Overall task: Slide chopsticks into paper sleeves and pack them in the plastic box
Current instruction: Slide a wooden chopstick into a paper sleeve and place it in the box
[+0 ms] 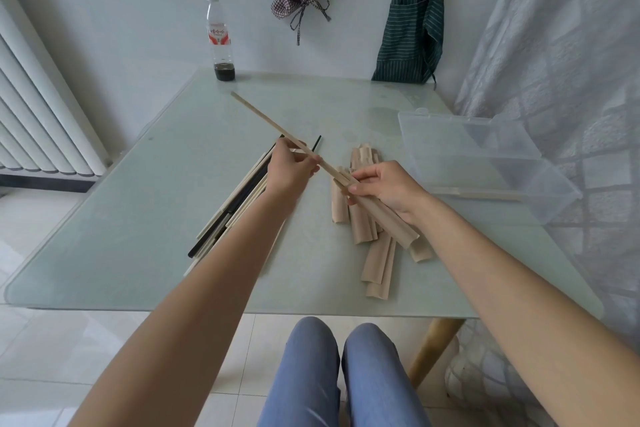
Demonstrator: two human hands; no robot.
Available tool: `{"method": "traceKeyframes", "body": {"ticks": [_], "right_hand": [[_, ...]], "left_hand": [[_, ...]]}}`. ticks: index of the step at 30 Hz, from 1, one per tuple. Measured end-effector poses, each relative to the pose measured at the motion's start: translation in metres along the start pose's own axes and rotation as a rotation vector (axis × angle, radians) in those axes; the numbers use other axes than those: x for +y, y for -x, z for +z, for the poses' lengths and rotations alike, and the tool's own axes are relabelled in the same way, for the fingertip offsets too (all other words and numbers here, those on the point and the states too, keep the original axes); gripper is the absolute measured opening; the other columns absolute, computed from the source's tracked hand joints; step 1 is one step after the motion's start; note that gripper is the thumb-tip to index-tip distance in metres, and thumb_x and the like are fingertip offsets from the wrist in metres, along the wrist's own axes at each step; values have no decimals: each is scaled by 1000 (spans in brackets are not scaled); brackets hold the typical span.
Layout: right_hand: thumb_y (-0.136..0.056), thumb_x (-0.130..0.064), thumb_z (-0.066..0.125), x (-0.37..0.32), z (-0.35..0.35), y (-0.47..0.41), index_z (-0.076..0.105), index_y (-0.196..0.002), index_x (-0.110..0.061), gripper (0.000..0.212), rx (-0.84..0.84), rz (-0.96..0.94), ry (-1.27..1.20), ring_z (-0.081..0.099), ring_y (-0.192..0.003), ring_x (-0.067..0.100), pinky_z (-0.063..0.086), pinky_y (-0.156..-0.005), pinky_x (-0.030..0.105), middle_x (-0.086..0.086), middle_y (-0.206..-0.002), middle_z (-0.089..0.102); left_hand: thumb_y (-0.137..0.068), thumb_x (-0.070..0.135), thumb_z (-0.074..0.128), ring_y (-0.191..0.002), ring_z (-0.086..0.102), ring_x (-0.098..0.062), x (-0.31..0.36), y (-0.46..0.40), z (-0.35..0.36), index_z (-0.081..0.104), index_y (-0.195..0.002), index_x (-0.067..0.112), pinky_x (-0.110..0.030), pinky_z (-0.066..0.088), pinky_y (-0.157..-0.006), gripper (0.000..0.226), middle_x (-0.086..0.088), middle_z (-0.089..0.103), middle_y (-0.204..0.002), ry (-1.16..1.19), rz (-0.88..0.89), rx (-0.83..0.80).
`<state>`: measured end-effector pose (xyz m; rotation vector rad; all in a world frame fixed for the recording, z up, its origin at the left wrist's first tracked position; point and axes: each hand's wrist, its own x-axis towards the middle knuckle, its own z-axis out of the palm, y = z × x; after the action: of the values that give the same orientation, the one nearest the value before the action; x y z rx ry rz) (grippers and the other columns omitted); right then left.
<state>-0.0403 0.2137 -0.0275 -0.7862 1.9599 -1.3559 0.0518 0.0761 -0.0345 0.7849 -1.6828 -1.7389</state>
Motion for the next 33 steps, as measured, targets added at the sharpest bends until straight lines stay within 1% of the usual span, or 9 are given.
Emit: {"method": "traceKeyframes", "body": {"ticks": [4,7,10,15,19,24,27,30,33], "right_hand": [[-84,6,61,-1,-2,0,66,-97,-1,15,21,-8,-4,67,-56,9,55,-67,17,-4,-63,71],[-84,4,62,-2,-4,3,66,-96,-2,14,25,12,0,68,-57,9,54,-63,15,2,-69,71],[-84,2,64,-5,-5,7,66,-97,-3,15,28,20,31,68,-57,7,50,-58,11,9,-76,69],[-83,9,62,-10,-3,9,63,-102,2,21,14,8,47,65,-50,5,52,-59,11,-1,-62,68],[-82,8,63,-10,-3,9,64,-105,4,23,36,-10,112,64,-49,4,52,-61,10,-1,-63,68],[-82,6,65,-8,-2,9,64,-108,5,26,80,-44,192,65,-58,13,51,-72,14,15,-87,67],[-82,4,65,-11,-1,8,65,-109,5,27,70,-65,254,64,-60,12,50,-82,20,18,-88,69],[-83,5,63,-15,3,8,66,-106,4,23,18,-89,252,62,-50,1,53,-70,16,12,-79,68],[-85,3,63,-16,3,6,67,-106,2,22,28,-92,240,62,-50,1,53,-66,17,15,-85,67]], "left_hand": [[-86,7,65,-62,57,-9,2,2,2,47,-89,10,-20,48,-64,18,-2,58,-77,-34,-26,1],[-88,17,64,-58,54,-8,2,0,2,49,-80,10,-19,48,-62,19,-1,54,-71,110,-94,91],[-89,12,63,-58,57,-12,-2,-4,-1,45,-76,14,-24,52,-67,21,-7,56,-76,178,-70,248],[-84,17,69,-64,60,-14,-3,-3,2,52,-81,7,-32,55,-83,19,-1,60,-63,186,-79,267],[-85,12,68,-63,57,-18,-2,-3,2,60,-56,11,-32,51,-78,30,9,56,-39,150,-90,239],[-88,16,64,-39,58,-8,-4,-1,2,63,-63,6,-20,50,-57,27,5,57,-37,47,-163,208],[-89,21,62,-36,56,0,-3,4,0,64,-67,8,-13,44,-47,26,1,64,-52,-147,-119,119],[-86,23,66,-37,51,0,0,11,6,64,-60,11,-15,43,-48,28,-2,63,-57,-252,-54,49],[-82,31,71,-38,49,-3,4,16,6,61,-58,13,-17,41,-48,31,1,61,-56,-242,-51,61]]}}
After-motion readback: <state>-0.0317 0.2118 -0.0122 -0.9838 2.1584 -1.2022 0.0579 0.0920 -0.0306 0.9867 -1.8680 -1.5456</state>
